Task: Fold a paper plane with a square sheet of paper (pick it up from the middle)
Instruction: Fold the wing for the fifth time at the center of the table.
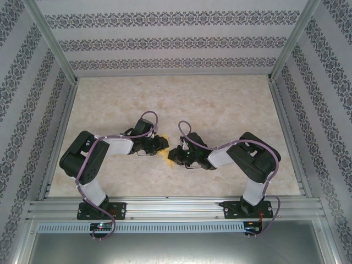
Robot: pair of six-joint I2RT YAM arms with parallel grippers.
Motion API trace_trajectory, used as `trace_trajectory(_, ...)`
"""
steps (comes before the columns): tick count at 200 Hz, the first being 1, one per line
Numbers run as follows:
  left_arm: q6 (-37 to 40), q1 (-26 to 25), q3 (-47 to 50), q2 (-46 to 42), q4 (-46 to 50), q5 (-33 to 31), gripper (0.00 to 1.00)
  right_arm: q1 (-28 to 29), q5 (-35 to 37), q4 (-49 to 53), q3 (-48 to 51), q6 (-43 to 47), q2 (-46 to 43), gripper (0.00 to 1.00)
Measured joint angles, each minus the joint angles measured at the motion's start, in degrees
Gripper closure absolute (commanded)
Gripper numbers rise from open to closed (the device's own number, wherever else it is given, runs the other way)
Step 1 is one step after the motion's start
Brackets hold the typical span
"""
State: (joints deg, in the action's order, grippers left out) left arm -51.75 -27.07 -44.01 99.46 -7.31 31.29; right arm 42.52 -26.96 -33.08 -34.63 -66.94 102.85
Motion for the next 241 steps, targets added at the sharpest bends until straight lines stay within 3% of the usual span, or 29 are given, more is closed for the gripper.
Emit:
trace_trajectory(60,0.11,0.0,0.61,-1.11,0.04,0.0,0.64,0.11,0.09,4.57,-1.79,3.06,-0.09,1.0)
trace_trajectory(176,0.59,0.02,1.29,-8.0,-0.76,2.62,0.57,0.09,-0.13,9.14,-3.91,4.37,-0.07,1.0)
trace_trajectory(241,0.79,0.0,0.59,-2.32,-1.53,2.99,0.58,0.09,-0.15,9.38,-4.02,4.37,-0.07,1.0)
